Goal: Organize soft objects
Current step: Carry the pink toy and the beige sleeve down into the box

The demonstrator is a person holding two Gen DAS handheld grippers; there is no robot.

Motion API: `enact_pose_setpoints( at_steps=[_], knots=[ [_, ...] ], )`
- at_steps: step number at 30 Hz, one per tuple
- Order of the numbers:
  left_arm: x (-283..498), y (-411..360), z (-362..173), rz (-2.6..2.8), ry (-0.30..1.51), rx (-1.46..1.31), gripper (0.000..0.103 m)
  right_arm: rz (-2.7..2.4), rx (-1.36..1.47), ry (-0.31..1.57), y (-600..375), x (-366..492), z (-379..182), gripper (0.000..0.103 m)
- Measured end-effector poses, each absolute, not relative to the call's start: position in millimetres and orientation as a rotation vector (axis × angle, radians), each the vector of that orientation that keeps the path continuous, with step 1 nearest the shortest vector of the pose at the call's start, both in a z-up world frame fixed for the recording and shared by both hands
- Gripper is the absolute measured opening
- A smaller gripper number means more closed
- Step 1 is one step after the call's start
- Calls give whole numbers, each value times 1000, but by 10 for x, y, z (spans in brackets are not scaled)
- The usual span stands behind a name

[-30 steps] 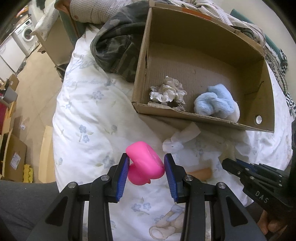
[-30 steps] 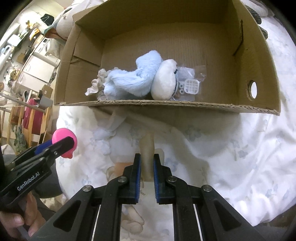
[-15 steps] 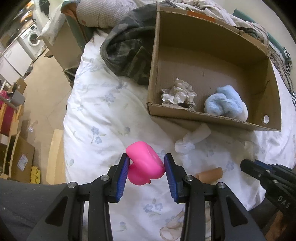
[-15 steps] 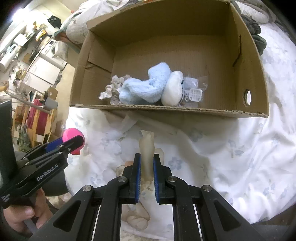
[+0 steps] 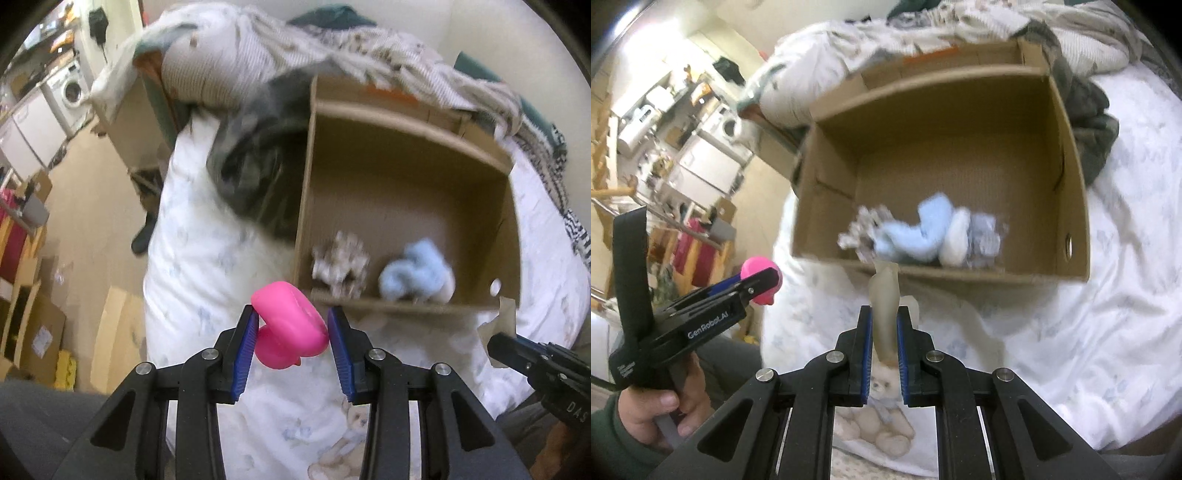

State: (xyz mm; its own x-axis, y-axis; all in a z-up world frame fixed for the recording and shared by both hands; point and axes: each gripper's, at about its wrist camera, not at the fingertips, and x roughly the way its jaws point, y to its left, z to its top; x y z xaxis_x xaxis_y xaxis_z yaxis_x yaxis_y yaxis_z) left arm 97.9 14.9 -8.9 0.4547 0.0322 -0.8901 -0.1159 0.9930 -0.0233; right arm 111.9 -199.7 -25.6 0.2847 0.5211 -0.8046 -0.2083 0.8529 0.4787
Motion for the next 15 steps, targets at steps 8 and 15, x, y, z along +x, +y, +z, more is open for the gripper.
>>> enact_pose_setpoints(
  at_steps=[8, 15],
  knots=[
    [1343, 149, 291, 81, 1007, -48, 35, 494, 332, 1061, -2132, 1347, 132, 14],
    [1627, 114, 334, 67, 979, -35, 35, 448, 345, 969, -2282, 1627, 235, 14]
  ],
)
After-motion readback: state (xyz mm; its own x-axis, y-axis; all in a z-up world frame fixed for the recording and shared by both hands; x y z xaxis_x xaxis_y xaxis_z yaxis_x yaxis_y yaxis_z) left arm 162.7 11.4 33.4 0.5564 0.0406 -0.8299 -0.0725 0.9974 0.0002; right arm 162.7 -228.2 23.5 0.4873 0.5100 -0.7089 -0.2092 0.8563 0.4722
